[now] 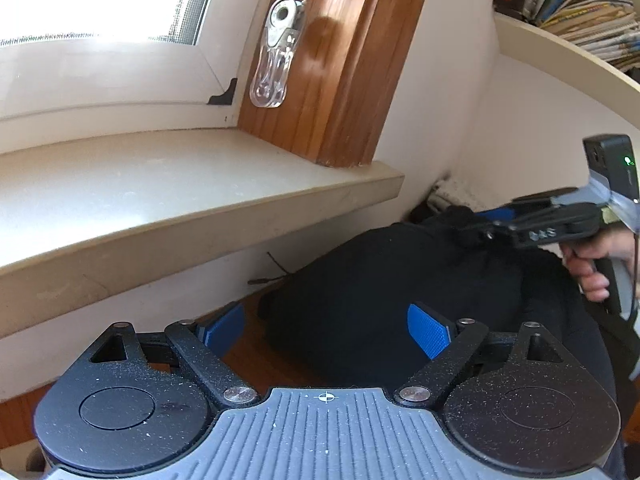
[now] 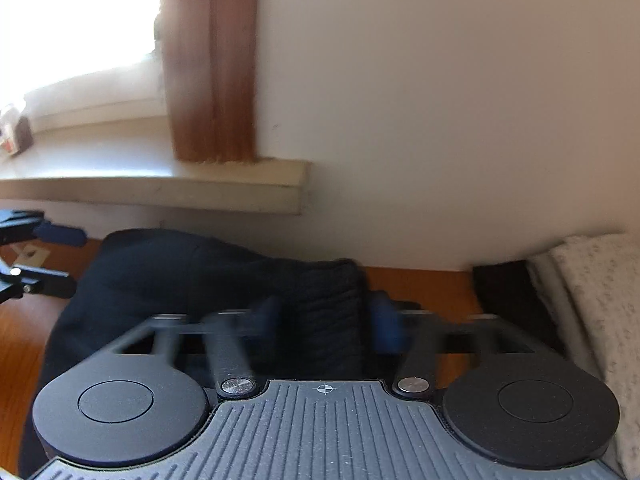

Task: Fold clothes
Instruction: 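Open both grippers and withdraw them from the folded sweatpants, then grasp the folded black sweatpants bundle with the left gripper while the right gripper grasps its other side, then lift the black sweatpants bundle up off the bench with both grippers, then carry the bundle with both grippers and lower it onto the grey folded clothes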

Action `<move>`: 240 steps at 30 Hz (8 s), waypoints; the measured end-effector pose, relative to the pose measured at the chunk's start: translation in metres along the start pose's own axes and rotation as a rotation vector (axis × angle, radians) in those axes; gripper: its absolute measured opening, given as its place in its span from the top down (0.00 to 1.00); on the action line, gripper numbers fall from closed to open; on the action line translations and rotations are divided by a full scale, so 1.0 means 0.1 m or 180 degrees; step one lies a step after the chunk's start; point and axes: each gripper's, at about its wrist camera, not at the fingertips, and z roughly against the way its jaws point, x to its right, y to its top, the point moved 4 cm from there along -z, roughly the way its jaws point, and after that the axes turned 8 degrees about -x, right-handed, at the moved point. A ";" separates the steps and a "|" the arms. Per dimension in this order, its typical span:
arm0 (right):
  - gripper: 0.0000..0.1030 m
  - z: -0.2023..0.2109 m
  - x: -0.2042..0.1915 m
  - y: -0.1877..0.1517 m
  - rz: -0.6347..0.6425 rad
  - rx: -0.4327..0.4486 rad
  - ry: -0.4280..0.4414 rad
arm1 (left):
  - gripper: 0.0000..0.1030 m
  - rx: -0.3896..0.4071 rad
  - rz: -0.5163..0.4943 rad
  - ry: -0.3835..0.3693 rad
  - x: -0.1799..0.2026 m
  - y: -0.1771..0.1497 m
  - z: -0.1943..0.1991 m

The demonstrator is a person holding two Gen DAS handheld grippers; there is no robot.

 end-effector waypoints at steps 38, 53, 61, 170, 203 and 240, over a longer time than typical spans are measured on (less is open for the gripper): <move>0.38 0.95 -0.50 -1.87 0.0525 0.0430 -0.0169 | 0.20 0.0200 -0.0242 0.0060 0.26 -0.12 -0.07; 0.32 0.88 0.01 -1.86 0.0212 0.0565 -0.1113 | 0.17 0.0102 -0.0426 0.0001 0.37 -0.16 -0.09; 0.29 1.16 -0.60 -1.82 0.0021 0.0990 -0.0472 | 0.16 0.0091 -0.0459 0.0027 0.38 -0.19 -0.09; 0.60 0.46 1.13 -1.91 -0.1556 0.0640 0.0708 | 0.43 -0.1130 -0.0305 -0.1541 0.88 0.56 -1.66; 0.81 2.23 1.83 -0.97 -0.0988 0.2383 -0.0316 | 0.53 0.0555 -0.1281 -0.1777 2.42 2.56 -1.12; 0.57 0.36 3.41 -1.26 -0.1503 0.1166 -0.0914 | 0.01 -0.0050 -0.1566 -0.0447 3.00 1.94 -3.01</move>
